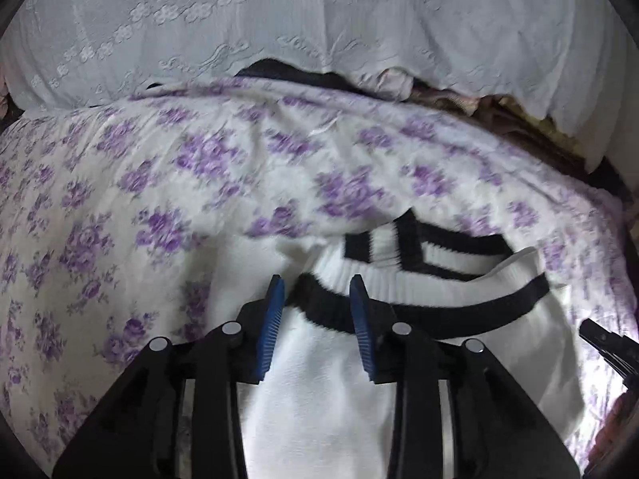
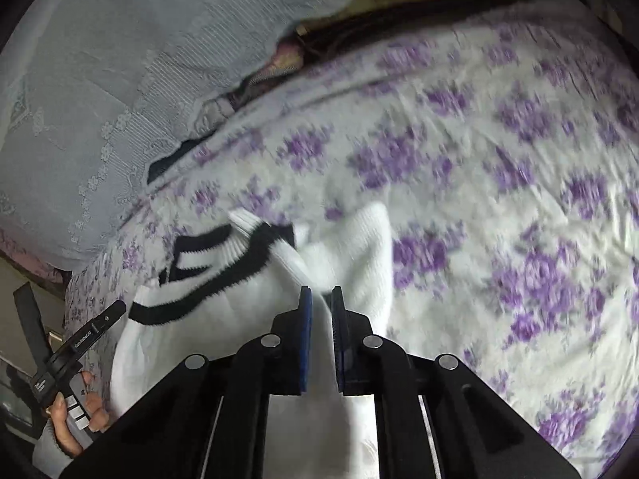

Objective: Fold small clothes

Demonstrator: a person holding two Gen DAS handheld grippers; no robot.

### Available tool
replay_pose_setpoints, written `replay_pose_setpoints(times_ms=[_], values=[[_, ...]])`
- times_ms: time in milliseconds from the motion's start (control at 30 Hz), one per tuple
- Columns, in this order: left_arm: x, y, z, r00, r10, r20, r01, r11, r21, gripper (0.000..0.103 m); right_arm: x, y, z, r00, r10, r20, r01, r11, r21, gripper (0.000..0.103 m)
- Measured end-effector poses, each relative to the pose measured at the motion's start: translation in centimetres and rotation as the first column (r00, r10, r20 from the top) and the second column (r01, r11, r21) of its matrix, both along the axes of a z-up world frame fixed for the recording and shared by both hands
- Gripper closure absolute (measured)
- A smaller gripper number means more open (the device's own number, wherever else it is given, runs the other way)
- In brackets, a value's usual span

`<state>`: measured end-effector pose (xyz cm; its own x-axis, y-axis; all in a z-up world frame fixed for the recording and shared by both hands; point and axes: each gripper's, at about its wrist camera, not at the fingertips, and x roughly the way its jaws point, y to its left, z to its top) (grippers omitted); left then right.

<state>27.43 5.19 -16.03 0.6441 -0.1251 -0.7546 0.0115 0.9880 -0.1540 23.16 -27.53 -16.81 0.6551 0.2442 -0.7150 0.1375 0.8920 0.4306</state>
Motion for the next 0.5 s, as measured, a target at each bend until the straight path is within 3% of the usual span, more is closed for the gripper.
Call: replay_pose_setpoints(times_ms=[67, 133, 167, 233, 267, 367, 500], values=[[0.9, -1.1, 0.0, 0.999, -0.029, -0.025, 0.029, 1.0, -0.011, 0.065, 2.1, 1.4, 0.6, 0.998, 0.052, 0.019, -0.052, 0.998, 0.021, 0.092], [2.3, -1.7, -1.7, 0.995, -0.011, -0.1, 0.012, 1.0, 0.005, 0.054, 4.5, 2.8, 0.0, 0.995, 0.096, 0.006, -0.096, 0.995, 0.035, 0.092], [2.9, -1.8, -2.9, 0.99, 0.013, -0.144, -0.009, 0.999, 0.035, 0.055, 5.8, 3.4, -0.8, 0.994, 0.11, -0.019, -0.11, 0.994, 0.028, 0.092], [2.9, -2.0, -3.9, 0.991, 0.043, -0.126, -0.035, 0.997, 0.065, 0.053, 7.9, 4.2, -3.8, 0.983, 0.125, -0.137, -0.124, 0.992, 0.023, 0.098], [2.6, -2.4, -3.9, 0.993, 0.04, -0.111, -0.03, 0.996, 0.089, 0.053, 8.1, 4.1, -4.8, 0.984, 0.116, -0.139, -0.113, 0.993, 0.026, 0.102], [1.8, -3.5, -2.9, 0.995, -0.003, -0.099, 0.019, 0.986, 0.163, 0.054, 6.5, 4.3, -3.3, 0.991, 0.094, -0.099, -0.096, 0.995, -0.011, 0.098], [-1.5, -3.5, -0.5, 0.994, -0.106, -0.031, 0.108, 0.99, 0.086, 0.05, 1.6, 4.8, -0.2, 0.99, 0.138, 0.032, -0.137, 0.99, -0.015, 0.095]])
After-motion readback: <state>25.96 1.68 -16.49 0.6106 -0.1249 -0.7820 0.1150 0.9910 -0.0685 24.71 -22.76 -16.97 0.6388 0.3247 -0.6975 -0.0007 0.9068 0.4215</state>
